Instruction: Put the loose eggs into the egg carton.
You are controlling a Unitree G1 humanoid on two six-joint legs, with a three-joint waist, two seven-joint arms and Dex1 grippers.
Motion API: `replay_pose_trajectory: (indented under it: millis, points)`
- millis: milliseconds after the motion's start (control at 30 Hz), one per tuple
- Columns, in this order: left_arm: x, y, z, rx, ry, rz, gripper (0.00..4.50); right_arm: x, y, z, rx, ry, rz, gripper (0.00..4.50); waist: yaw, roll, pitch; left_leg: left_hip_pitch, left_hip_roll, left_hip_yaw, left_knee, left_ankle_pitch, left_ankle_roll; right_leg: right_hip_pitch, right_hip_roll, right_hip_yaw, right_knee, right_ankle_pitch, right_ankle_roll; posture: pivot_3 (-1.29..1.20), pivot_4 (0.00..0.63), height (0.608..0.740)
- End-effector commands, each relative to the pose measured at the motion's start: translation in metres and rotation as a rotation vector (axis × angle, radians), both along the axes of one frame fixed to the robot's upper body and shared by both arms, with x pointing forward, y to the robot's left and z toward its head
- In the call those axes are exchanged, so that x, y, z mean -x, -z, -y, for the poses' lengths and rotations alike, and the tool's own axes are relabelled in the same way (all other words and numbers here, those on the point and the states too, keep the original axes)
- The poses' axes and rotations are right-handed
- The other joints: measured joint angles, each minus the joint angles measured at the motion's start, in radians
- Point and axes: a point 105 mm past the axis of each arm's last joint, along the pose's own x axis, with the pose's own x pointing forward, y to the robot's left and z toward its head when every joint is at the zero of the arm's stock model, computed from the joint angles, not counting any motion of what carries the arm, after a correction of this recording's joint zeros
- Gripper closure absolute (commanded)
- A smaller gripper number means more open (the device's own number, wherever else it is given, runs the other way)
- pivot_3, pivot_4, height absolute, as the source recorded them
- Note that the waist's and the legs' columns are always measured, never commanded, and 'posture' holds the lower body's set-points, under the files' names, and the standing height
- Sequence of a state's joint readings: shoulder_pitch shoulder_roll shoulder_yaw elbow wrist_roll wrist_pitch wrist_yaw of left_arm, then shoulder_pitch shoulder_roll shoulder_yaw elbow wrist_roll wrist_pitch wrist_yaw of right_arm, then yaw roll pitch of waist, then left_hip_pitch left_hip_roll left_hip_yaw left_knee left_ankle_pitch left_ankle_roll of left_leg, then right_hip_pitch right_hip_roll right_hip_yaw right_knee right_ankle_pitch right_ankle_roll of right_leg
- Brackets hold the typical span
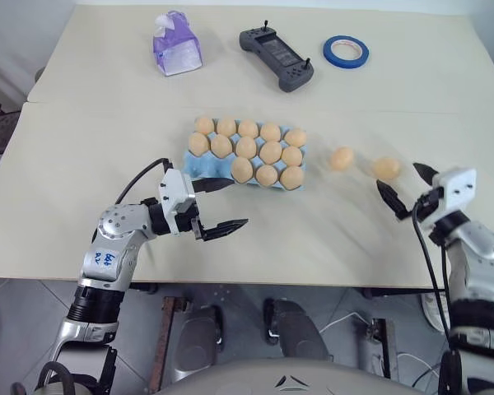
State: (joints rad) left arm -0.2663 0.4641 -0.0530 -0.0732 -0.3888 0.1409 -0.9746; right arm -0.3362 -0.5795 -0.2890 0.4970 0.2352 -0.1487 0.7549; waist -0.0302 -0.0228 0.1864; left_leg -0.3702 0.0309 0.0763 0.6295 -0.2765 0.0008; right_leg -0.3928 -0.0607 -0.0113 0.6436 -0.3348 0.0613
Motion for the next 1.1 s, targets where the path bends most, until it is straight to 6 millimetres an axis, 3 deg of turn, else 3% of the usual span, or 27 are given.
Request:
replay_pose_trajectory:
  millis: [33,167,233,333,433,533,633,767,900,1100]
  points:
    - [0.004,-0.011,-0.002,0.013,-0.016,0.045,0.0,-0.015,0.002,0.001,0.017,-0.014,-0.045,0.02,0.001,0.0,0.0,0.0,0.0,0.0,0.0,0.0,0.0,0.0,0.0,0.0,0.0,0.0,0.0,0.0,0.15,0.74]
    - [0.007,-0.013,-0.007,0.015,-0.05,0.054,0.0,-0.029,0.007,-0.002,0.017,-0.015,-0.087,0.19,0.002,0.0,0.0,-0.001,-0.001,0.0,0.0,0.0,0.001,0.0,-0.001,0.0,-0.001,0.0,0.0,0.0,0.15,0.74]
    - [0.008,-0.013,-0.009,0.016,-0.07,0.057,0.0,-0.031,0.004,-0.003,0.004,-0.019,-0.073,0.62,0.001,0.0,0.0,-0.001,-0.001,0.0,0.0,0.0,0.001,0.0,-0.001,0.0,-0.001,0.0,0.0,0.0,0.15,0.74]
    - [0.01,-0.014,-0.016,0.018,-0.111,0.06,0.0,-0.031,-0.003,-0.009,-0.009,-0.055,-0.037,1.68,0.001,0.0,0.0,-0.001,0.0,0.0,0.0,0.0,0.001,0.0,-0.001,0.0,-0.001,0.0,0.0,0.0,0.15,0.74]
    - [0.009,-0.014,-0.027,0.032,-0.184,0.059,0.0,-0.029,-0.022,-0.016,-0.037,-0.097,0.03,2.61,0.0,0.0,0.0,-0.001,0.0,0.0,0.0,-0.001,0.001,0.0,-0.001,0.0,-0.001,0.0,0.0,0.0,0.15,0.74]
    - [0.007,-0.016,-0.047,0.059,-0.299,0.058,0.0,-0.022,-0.045,-0.035,-0.06,-0.201,0.077,2.61,-0.006,0.001,0.001,-0.001,0.0,0.0,0.0,-0.001,0.0,0.0,-0.001,0.0,-0.001,0.0,0.0,0.0,0.15,0.74]
    - [0.006,-0.013,-0.065,0.064,-0.385,0.05,0.0,-0.014,-0.065,-0.068,-0.107,-0.349,0.083,2.61,-0.007,0.001,0.001,-0.001,0.001,0.0,0.0,-0.001,0.0,0.0,0.0,0.0,0.0,0.0,0.0,0.0,0.15,0.74]
    - [0.009,-0.004,-0.082,0.052,-0.451,0.031,0.0,-0.01,-0.077,-0.113,-0.104,-0.496,0.066,2.61,-0.006,0.001,0.001,0.0,0.001,-0.001,0.0,-0.001,0.0,0.0,-0.001,0.0,0.0,0.0,0.0,0.0,0.15,0.74]
    - [0.01,0.002,-0.094,0.048,-0.508,0.02,0.0,-0.006,-0.089,-0.185,-0.176,-0.664,0.048,2.61,-0.01,0.001,0.001,-0.001,0.001,-0.001,0.0,-0.001,0.0,-0.001,-0.001,0.0,0.0,0.0,0.0,0.0,0.15,0.74]
    - [0.014,0.004,-0.094,0.052,-0.523,0.024,0.0,-0.001,-0.072,-0.268,-0.139,-0.785,-0.03,2.61,-0.012,0.001,0.001,-0.005,0.0,-0.002,-0.002,-0.001,-0.001,-0.005,-0.003,-0.003,-0.001,0.0,-0.001,0.0,0.15,0.74]
